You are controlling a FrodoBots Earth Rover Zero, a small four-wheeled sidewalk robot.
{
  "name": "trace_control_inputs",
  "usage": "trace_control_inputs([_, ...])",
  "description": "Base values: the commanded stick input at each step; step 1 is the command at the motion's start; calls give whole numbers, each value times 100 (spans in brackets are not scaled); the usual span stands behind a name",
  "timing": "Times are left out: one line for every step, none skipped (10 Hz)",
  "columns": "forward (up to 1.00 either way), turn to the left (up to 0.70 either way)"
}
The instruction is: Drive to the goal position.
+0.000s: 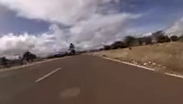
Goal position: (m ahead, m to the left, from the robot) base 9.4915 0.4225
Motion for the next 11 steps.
trace_control_inputs([70, 0])
trace_control_inputs([70, 0])
trace_control_inputs([70, 0])
trace_control_inputs([70, 0])
trace_control_inputs([70, 0])
trace_control_inputs([70, 0])
trace_control_inputs([70, 0])
trace_control_inputs([70, 0])
trace_control_inputs([70, -1])
trace_control_inputs([70, -3])
trace_control_inputs([70, -5])
